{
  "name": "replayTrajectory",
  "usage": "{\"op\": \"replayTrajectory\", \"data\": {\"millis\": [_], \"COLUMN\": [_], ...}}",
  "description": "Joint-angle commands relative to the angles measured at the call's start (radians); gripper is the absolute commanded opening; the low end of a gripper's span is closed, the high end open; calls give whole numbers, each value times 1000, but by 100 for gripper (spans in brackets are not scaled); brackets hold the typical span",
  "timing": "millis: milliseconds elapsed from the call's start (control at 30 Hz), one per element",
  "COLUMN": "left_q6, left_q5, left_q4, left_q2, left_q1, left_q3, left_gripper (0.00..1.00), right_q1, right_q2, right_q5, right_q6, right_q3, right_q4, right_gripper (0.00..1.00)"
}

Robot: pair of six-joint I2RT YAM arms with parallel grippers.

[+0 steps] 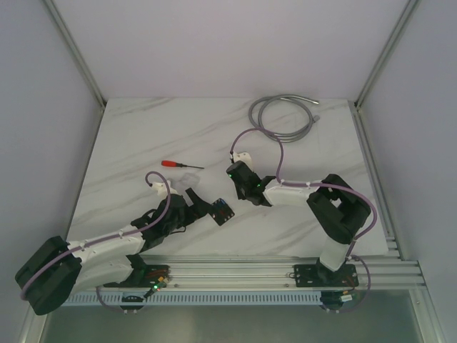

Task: Snap on the fuse box
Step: Pick up the fuse from the center of the board.

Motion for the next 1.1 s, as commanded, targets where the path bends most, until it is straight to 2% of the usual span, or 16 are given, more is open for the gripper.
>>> {"op": "replayTrajectory", "data": {"millis": [0, 233, 500, 667, 900, 1067], "left_q6": [19, 48, 105, 128, 96, 75], "left_q5": [2, 16, 127, 211, 343, 387], "left_q4": [-27, -24, 25, 62, 196, 248], "left_q2": [5, 3, 2, 80, 205, 257], "left_q1": [5, 10, 71, 90, 94, 93], "left_q3": [22, 49, 110, 179, 216, 234], "left_gripper": [100, 99, 93, 86, 76, 67], "right_q1": [1, 2, 11, 29, 54, 70], "right_q2": [39, -68, -264, -360, -447, -482], "right_q5": [-20, -51, -140, -192, -252, -297], "right_q6": [-12, -29, -67, -89, -121, -134], "right_q3": [-46, -92, -175, -223, -271, -296], "right_q4": [-83, -38, 19, 79, 159, 205], "right_gripper": [23, 21, 21, 21, 21, 21]}}
